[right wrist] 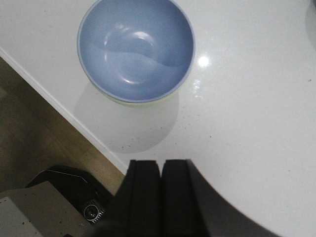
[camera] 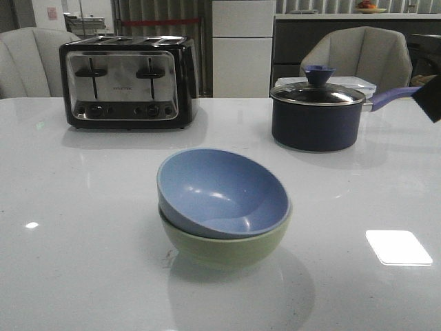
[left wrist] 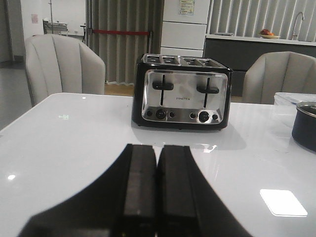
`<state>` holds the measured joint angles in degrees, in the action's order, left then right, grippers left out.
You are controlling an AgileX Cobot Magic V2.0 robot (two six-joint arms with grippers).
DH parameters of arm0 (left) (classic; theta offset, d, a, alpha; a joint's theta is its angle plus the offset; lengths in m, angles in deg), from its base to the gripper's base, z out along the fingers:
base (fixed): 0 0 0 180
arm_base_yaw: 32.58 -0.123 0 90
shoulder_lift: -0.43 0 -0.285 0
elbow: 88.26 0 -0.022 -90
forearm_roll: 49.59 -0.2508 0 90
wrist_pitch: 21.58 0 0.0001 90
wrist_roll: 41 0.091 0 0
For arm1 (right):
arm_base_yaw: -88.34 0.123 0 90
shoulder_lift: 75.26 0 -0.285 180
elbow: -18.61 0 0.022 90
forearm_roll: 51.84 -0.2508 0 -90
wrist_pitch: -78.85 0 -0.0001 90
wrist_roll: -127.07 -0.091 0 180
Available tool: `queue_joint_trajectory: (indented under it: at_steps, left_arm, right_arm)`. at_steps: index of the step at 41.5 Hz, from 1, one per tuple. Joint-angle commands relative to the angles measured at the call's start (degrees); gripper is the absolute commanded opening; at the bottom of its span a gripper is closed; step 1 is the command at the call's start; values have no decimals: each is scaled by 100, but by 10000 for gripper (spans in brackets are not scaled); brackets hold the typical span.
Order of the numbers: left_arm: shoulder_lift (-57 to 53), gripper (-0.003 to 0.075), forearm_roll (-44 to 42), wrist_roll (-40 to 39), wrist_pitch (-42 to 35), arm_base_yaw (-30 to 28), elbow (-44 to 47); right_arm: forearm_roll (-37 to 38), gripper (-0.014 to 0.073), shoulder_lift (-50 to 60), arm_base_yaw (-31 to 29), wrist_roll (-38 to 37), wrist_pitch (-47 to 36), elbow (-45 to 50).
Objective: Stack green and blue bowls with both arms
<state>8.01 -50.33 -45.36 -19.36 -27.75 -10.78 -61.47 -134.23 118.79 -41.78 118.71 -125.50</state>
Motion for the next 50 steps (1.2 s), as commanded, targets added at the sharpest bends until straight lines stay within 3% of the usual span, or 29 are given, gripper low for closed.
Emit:
queue_joint_trajectory:
  at_steps: [1,6,10,17,23,30,39,50]
  left_arm:
    - [-128,93,-6,-42,-551,38,21]
    - [-117,93,-6,-42,-551,38,21]
    - [-117,93,-6,-42,-551,51,21]
    - [-117,93,-6,-42,-551,51,21]
    - [-117,93,-6,-42,-551,51,21]
    - [-117,93,-6,-42,-551,51,21]
    - [-117,93,-6,-42,-551,51,21]
    - [-117,93,-6,-42,-551,51,21]
  right_arm:
    - [5,57,57,7,64,-305,-151]
    - [4,57,462,-343,64,-313,-89]
    - [29,57,1008,-1054,64,-618,206]
    - [29,57,2348,-2386,64,-1819,1300]
    - [29,57,3505,-3041,64,-2755,2369]
    - [29,57,4584,-3318,64,-3108,3375]
    - [29,57,5145,-3317,59,-3824,4256]
    - [29,57,5289,-3297,59,-3817,4270]
